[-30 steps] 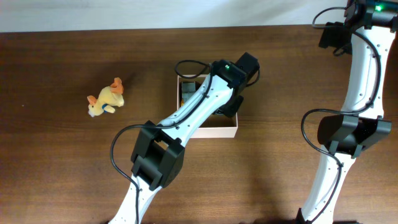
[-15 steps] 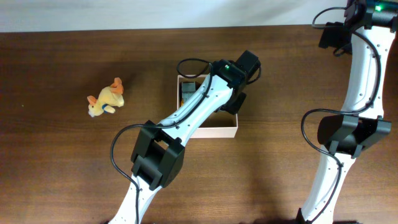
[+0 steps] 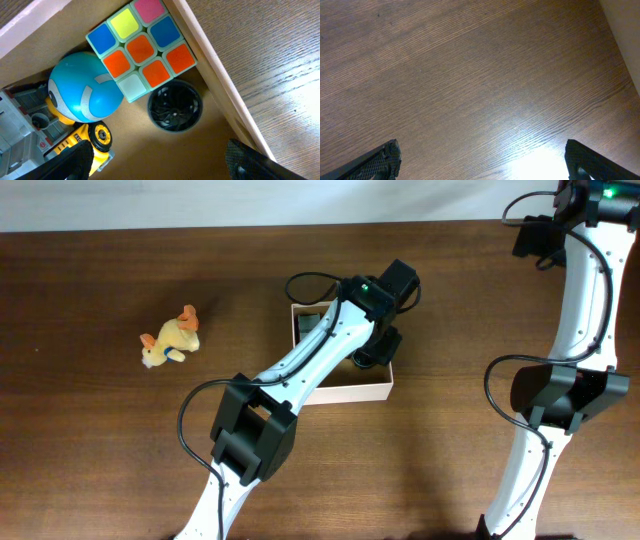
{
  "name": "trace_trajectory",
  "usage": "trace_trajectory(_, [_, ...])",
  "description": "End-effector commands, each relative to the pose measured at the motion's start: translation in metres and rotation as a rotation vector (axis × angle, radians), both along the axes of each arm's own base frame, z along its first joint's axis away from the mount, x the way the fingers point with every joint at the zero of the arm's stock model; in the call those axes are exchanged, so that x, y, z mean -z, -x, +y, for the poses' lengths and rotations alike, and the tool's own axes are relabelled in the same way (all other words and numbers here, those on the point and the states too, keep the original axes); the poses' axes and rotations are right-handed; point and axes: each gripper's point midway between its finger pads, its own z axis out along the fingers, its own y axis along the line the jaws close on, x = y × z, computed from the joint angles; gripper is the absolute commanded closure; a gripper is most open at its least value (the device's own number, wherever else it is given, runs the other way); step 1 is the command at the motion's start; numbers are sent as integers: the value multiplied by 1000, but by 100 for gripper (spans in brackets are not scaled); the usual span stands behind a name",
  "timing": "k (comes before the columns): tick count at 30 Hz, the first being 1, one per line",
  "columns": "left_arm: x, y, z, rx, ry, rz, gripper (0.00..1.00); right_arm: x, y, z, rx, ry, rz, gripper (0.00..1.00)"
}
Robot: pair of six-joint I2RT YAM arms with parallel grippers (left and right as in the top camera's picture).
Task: Pack container
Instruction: 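Lower the puck into the box beside the cube and open left gripper, then move the left gripper left to the yellow plush duck and grasp it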
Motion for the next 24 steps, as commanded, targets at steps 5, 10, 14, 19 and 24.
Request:
trace_trajectory(5, [-7, -10, 9, -15, -35, -42, 14, -2, 1, 0, 14, 0, -8, 1])
trace_trajectory(10, [-38, -21, 19, -44, -15, -88, 14, -2, 1, 0, 14, 0, -8, 1])
trace_trajectory(14, [-82, -39, 38, -99, 12, -172, 14, -2, 1, 0, 14, 0, -8, 1])
trace_trajectory(19, [-138, -56, 79, -194, 70, -259, 13, -2, 1, 0, 14, 0, -8, 1])
trace_trajectory(24, [-142, -69, 144, -384, 49, -236, 13, -2, 1, 0, 14, 0, -8, 1])
